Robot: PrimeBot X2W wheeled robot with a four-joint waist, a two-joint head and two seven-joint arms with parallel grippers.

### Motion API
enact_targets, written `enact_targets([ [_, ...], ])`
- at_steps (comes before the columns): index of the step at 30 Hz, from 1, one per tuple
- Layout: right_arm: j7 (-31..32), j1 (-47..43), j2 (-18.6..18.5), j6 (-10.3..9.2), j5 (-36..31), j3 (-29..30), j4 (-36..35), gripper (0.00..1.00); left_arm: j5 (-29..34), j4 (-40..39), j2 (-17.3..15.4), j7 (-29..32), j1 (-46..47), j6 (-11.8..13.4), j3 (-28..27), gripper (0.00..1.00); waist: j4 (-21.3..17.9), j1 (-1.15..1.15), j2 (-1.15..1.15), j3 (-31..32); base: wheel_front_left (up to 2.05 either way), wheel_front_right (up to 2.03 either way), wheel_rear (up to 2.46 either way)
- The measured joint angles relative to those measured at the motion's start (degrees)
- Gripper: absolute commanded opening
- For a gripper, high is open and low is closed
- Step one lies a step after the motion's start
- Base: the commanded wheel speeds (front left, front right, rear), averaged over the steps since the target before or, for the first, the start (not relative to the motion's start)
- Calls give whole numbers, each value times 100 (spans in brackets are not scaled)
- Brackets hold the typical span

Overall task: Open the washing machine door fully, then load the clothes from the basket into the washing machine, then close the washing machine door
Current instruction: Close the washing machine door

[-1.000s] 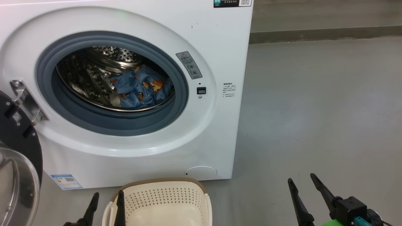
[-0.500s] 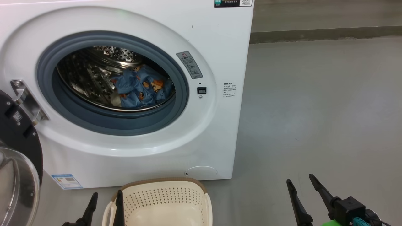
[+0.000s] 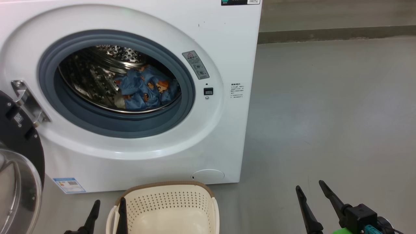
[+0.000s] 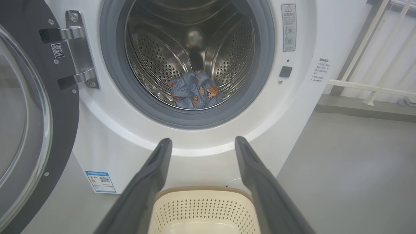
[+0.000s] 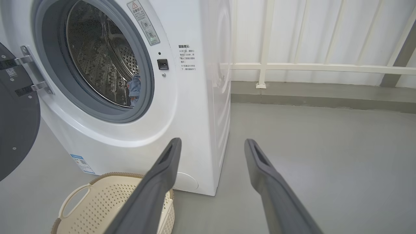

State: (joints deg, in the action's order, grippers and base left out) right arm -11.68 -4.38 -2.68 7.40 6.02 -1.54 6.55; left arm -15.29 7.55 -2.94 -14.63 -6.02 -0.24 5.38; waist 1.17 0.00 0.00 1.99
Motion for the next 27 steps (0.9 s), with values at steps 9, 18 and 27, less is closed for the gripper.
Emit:
enact_targets([
  [9, 0, 0, 0, 0, -2, -1, 0, 100, 0, 2, 0, 0, 0, 0, -5, 100, 11, 0, 0, -37, -172, 172, 0],
  [18, 0, 0, 1, 0, -2, 2, 38, 100, -12, 1, -1, 0, 0, -1, -3, 100, 24, 0, 0, -67, -171, 171, 0],
  [27, -1, 0, 1, 0, -2, 1, 93, 100, 11, 0, -1, 0, 0, -1, -2, 100, 27, 0, 0, -76, -64, 64, 0],
])
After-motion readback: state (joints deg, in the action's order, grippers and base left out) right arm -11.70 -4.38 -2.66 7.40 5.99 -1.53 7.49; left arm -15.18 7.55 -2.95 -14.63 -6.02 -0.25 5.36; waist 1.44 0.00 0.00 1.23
